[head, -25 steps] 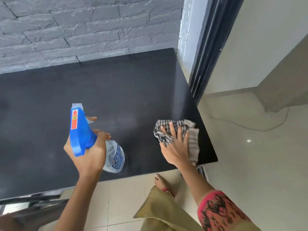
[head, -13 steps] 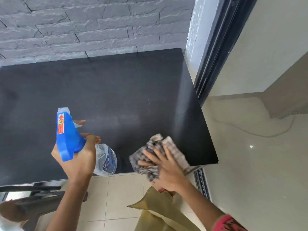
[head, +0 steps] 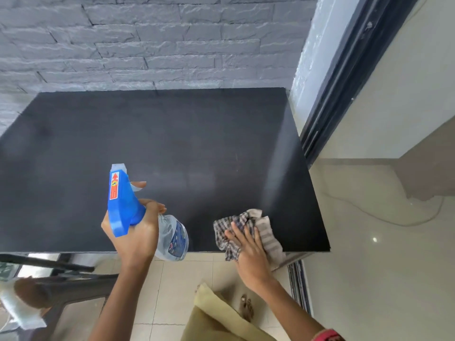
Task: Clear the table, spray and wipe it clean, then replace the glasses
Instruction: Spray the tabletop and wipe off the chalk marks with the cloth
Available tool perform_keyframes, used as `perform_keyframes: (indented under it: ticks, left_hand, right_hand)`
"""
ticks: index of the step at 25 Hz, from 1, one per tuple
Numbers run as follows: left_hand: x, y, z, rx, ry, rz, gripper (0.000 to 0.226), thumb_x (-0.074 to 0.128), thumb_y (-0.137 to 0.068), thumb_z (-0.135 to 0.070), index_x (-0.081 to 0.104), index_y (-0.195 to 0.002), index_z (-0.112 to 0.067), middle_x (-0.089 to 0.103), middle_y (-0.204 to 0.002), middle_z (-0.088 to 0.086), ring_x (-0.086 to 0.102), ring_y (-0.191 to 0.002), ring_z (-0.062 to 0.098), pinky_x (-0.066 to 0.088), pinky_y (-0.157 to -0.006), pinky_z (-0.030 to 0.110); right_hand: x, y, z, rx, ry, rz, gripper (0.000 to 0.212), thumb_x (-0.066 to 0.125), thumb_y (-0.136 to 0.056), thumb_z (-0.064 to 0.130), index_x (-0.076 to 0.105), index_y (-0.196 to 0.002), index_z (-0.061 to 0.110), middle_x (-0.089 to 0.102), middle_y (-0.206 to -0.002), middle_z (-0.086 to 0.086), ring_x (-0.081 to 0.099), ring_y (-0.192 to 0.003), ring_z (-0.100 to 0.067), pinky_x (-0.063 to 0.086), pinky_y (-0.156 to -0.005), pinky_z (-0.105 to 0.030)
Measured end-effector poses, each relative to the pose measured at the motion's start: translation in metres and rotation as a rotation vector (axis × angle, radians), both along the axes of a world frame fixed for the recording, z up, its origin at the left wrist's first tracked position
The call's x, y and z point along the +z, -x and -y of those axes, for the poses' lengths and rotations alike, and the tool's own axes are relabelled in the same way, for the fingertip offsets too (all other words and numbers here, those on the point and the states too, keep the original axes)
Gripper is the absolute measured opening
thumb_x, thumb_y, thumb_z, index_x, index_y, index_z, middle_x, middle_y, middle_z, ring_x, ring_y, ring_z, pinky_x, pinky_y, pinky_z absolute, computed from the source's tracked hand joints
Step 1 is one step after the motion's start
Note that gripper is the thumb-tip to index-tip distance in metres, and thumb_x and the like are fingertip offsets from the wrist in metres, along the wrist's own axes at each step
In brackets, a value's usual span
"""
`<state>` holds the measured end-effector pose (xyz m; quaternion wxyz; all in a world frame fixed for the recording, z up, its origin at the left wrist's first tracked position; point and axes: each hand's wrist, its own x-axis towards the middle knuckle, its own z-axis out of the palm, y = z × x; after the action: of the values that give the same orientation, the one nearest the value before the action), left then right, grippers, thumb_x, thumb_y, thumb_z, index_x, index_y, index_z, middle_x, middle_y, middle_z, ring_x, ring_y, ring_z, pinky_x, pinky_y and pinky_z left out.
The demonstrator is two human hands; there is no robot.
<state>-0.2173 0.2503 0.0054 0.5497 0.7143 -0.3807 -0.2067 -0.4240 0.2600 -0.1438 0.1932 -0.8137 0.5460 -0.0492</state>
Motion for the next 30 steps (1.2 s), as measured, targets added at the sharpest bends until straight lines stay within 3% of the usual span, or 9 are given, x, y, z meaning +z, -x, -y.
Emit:
perform_keyframes:
  ticks: [3,6,9,11,14,18,23,27,30]
  left_hand:
    - [0.005,-0.029,-0.022,0.111,-0.004,0.003,0.018,0.054,-0.082,0.001,0.060,-0.098,0.005,0.066,-0.061,-0.025,0.064,-0.060,-0.008,0.051,-0.065,0.009]
    - [0.011,-0.063,-0.046,0.232,0.006,-0.032,0.024,0.054,-0.076,-0.009,0.060,-0.096,0.003,0.066,-0.061,-0.026,0.064,-0.059,-0.009,0.047,-0.057,0.001]
    - [0.017,-0.114,-0.079,0.369,0.013,-0.074,0.028,0.052,-0.070,-0.014,0.061,-0.092,0.000,0.065,-0.058,-0.024,0.061,-0.057,-0.009,0.044,-0.054,0.000]
    - [0.022,-0.150,-0.103,0.469,-0.008,-0.113,0.024,0.052,-0.067,-0.020,0.061,-0.083,-0.006,0.062,-0.053,-0.016,0.057,-0.053,-0.008,0.040,-0.050,0.000]
    - [0.030,-0.211,-0.142,0.592,-0.044,-0.179,0.025,0.051,-0.062,-0.028,0.060,-0.075,-0.009,0.059,-0.058,-0.008,0.054,-0.052,-0.001,0.040,-0.053,0.008]
    - [0.038,-0.295,-0.191,0.720,0.013,-0.075,0.028,0.054,-0.064,-0.019,0.056,-0.077,0.006,0.052,-0.064,0.013,0.048,-0.059,0.017,0.039,-0.053,0.016]
    - [0.034,-0.387,-0.237,0.869,0.119,-0.044,0.018,0.062,-0.071,-0.005,0.062,-0.082,0.009,0.061,-0.065,0.010,0.055,-0.051,-0.004,0.040,-0.052,0.001]
    - [0.020,-0.463,-0.253,1.063,0.201,-0.030,0.030,0.060,-0.069,-0.017,0.062,-0.081,0.011,0.062,-0.061,0.008,0.055,-0.047,-0.003,0.038,-0.049,0.001]
    - [-0.005,-0.518,-0.255,1.131,0.237,-0.067,0.013,0.068,-0.080,-0.023,0.061,-0.082,-0.013,0.062,-0.069,0.019,0.055,-0.058,0.014,0.043,-0.055,0.009]
  right_hand:
    - [0.006,-0.036,0.001,0.134,-0.047,0.079,0.063,0.047,-0.094,0.016,0.020,-0.149,0.028,-0.002,-0.158,0.012,-0.003,-0.146,-0.013,-0.018,-0.116,-0.033]
    - [0.026,-0.088,0.003,-0.022,-0.245,0.511,0.051,0.050,-0.090,0.001,0.046,-0.137,0.021,0.036,-0.147,0.009,0.028,-0.135,-0.003,0.009,-0.117,-0.024]
    - [0.052,-0.163,-0.003,-0.183,-0.548,0.730,0.021,0.047,-0.092,-0.001,0.061,-0.107,0.000,0.067,-0.099,-0.019,0.056,-0.083,-0.019,0.044,-0.077,-0.021]
    - [0.069,-0.215,-0.009,-0.172,-0.656,0.820,0.014,0.048,-0.094,0.003,0.062,-0.094,0.006,0.068,-0.084,-0.009,0.061,-0.076,-0.020,0.048,-0.067,-0.017]
    - [0.092,-0.301,-0.023,-0.128,-0.827,0.920,0.013,0.053,-0.096,0.019,0.064,-0.095,0.025,0.069,-0.097,0.013,0.063,-0.089,0.005,0.046,-0.080,-0.009]
    - [0.111,-0.409,-0.045,-0.096,-1.069,0.858,0.022,0.060,-0.090,0.029,0.063,-0.109,0.018,0.073,-0.105,-0.003,0.068,-0.099,-0.019,0.050,-0.096,-0.040]
    - [0.133,-0.522,-0.058,0.003,-1.442,0.722,0.021,0.058,-0.087,0.022,0.075,-0.082,0.011,0.074,-0.088,-0.010,0.071,-0.075,-0.023,0.057,-0.067,-0.029]
    - [0.120,-0.615,-0.057,0.148,-1.334,0.479,0.031,0.054,-0.078,-0.004,0.057,-0.107,0.006,0.056,-0.103,-0.017,0.058,-0.089,-0.028,0.048,-0.080,-0.039]
    - [0.092,-0.685,-0.054,0.200,-1.347,0.384,0.033,0.048,-0.078,-0.007,0.052,-0.107,0.007,0.052,-0.106,-0.017,0.052,-0.094,-0.030,0.045,-0.088,-0.042]
